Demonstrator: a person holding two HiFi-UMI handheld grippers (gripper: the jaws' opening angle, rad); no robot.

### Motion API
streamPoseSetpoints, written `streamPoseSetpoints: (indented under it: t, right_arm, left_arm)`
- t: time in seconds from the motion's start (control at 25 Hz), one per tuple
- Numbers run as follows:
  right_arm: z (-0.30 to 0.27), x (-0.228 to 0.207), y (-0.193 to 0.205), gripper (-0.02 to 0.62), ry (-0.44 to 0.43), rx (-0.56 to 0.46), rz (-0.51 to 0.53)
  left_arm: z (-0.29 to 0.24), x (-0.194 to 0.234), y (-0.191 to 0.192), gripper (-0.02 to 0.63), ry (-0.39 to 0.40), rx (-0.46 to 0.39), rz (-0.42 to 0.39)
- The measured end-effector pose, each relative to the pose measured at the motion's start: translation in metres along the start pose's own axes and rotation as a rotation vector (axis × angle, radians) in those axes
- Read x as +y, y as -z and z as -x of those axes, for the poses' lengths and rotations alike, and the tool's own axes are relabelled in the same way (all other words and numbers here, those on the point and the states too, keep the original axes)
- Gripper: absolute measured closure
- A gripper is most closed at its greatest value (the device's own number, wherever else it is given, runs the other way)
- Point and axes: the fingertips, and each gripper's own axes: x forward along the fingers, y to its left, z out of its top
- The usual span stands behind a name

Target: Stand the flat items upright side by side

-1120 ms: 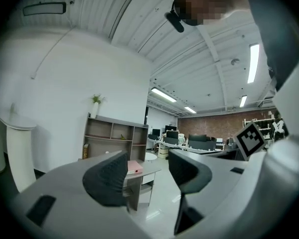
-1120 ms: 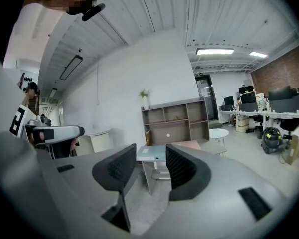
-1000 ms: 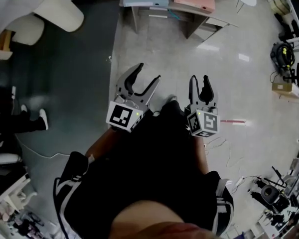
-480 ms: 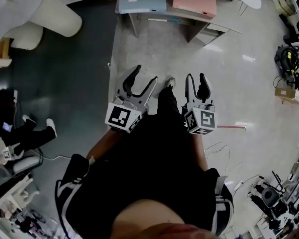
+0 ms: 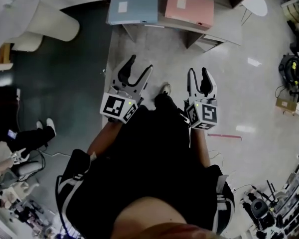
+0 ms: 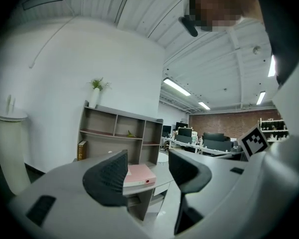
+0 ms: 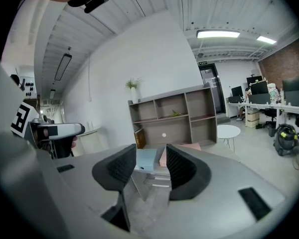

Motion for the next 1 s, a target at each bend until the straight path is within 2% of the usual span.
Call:
streamPoseSetpoints:
  t: [0.2,0.56,0.76,1.0]
  right_arm:
    - [-0.035,-0.044,-0.001,0.4,-0.01,0.034,-0.001]
    - [-0.099,-0.105,0.001,0.394,0.025,0.069,-0.056]
    - [-0.132,-0.133,0.004,0.374,0.045,0.103,-0.082]
    - [-0.202,-0.177,0.034,0.356,0.07,0.193,-0.121]
  left_arm:
    - [-0.049,0.007,0.004,0.357,-0.023,0.008,0.016]
    - [-0.134,0.021,0.03,0.357,-0.004,0.064,0.092]
    - [-0.174,0.042,0.05,0.357,-0.025,0.129,0.113]
    - [-0.245,0.081,0.092,0.356,-0.014,0.222,0.143]
